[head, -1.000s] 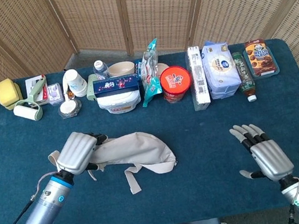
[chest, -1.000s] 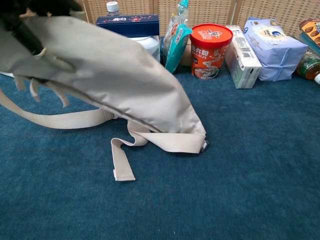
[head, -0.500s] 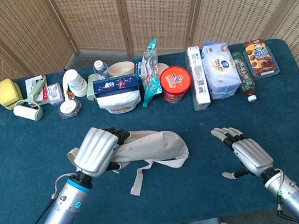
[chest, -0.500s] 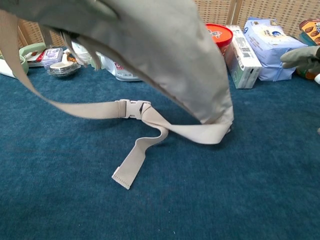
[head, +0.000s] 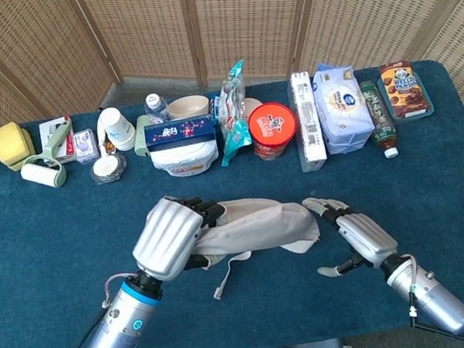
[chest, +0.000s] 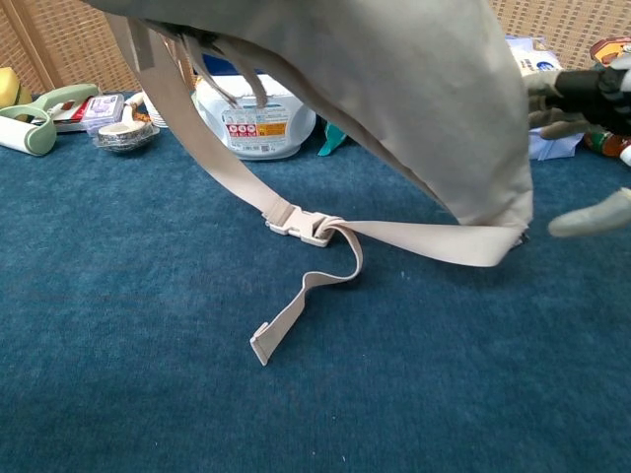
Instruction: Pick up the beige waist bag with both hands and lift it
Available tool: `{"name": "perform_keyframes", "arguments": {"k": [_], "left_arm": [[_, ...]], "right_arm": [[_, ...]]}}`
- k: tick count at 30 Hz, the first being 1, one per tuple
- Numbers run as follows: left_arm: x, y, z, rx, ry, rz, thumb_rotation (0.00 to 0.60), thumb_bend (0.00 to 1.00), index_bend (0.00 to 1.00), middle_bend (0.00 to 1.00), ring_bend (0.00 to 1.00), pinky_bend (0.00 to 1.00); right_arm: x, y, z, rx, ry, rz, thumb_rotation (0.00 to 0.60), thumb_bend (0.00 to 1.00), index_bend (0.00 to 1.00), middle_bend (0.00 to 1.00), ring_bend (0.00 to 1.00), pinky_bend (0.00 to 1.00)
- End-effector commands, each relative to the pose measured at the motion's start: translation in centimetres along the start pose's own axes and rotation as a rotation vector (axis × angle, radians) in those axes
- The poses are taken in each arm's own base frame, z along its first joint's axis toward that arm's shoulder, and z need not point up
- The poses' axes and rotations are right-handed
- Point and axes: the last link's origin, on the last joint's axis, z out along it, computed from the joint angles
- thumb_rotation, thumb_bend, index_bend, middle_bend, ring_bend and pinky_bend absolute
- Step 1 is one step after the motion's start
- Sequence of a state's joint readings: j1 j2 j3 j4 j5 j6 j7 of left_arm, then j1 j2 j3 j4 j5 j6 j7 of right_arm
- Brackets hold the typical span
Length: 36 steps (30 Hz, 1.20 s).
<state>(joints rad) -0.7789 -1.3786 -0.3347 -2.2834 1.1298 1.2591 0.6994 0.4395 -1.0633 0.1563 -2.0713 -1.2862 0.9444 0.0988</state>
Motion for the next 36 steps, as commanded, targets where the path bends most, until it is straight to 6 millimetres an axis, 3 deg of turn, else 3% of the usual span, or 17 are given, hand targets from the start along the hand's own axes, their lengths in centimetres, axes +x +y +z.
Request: {"name": "perform_keyframes", "arguments": {"k": [1, 12, 21, 23, 25, 28, 30, 32, 36], "left_arm": [[-0.5, 0.5, 0.4, -0.004, 0.001, -0.015, 0.6, 0.06, 0.58, 0.61, 0.62, 0.74], [-2.0, 2.3, 1.6, -0.024, 0.032, -0.084, 0.6, 0.06, 0.58, 0.61, 0.62, 0.74], [-2.6, 3.8, 1.5, -0.041, 0.038, -0.165, 0.6, 0.06, 0.58, 0.61, 0.62, 0.74], [-2.7, 4.1, 1.4, -0.043, 0.039, -0.18, 0.6, 0.06, 0.58, 0.61, 0.62, 0.74], [-2.7, 4.4, 1.4, -0.046, 0.039, -0.199, 0.6, 0.06, 0.58, 0.61, 0.62, 0.74], [-2.6, 4.7, 1.3, -0.049, 0.04, -0.222, 0.6, 0.06, 0.58, 0.61, 0.62, 0.74], [-2.7, 4.8, 1.2, -0.048, 0.039, -0.224, 0.6, 0.06, 0.58, 0.61, 0.62, 0.74], [-2.7, 4.8, 1.2, -0.044, 0.039, -0.224, 0.6, 0.06, 0.58, 0.61, 0.62, 0.74], [-2.6, 4.6, 1.1, -0.037, 0.04, -0.224, 0.6, 0.06, 0.58, 0.61, 0.62, 0.74]], "right_arm": [[-0.2, -1.1, 0.9, 0.015, 0.027, 0.033, 0.6, 0.0, 0.0, 0.0, 0.0, 0.0], [-2.3, -4.3, 2.0, 0.048, 0.037, 0.142, 0.6, 0.0, 0.0, 0.0, 0.0, 0.0], [-4.0, -5.2, 3.7, 0.04, 0.119, 0.14, 0.6, 0.0, 0.0, 0.0, 0.0, 0.0], [-4.3, -5.3, 4.1, 0.034, 0.149, 0.13, 0.6, 0.0, 0.01, 0.05, 0.0, 0.0], [-4.4, -5.3, 4.5, 0.023, 0.193, 0.141, 0.6, 0.0, 0.15, 0.24, 0.02, 0.0], [-4.7, -5.2, 5.0, 0.003, 0.237, 0.151, 0.6, 0.0, 0.51, 0.56, 0.2, 0.03], [-4.9, -4.9, 5.3, -0.023, 0.247, 0.137, 0.6, 0.0, 0.78, 0.75, 0.38, 0.15], [-5.0, -4.6, 5.5, -0.044, 0.254, 0.13, 0.6, 0.03, 0.94, 0.87, 0.48, 0.27], [-5.0, -4.1, 5.6, -0.063, 0.28, 0.148, 0.6, 0.13, 1.0, 0.93, 0.56, 0.43]]}}
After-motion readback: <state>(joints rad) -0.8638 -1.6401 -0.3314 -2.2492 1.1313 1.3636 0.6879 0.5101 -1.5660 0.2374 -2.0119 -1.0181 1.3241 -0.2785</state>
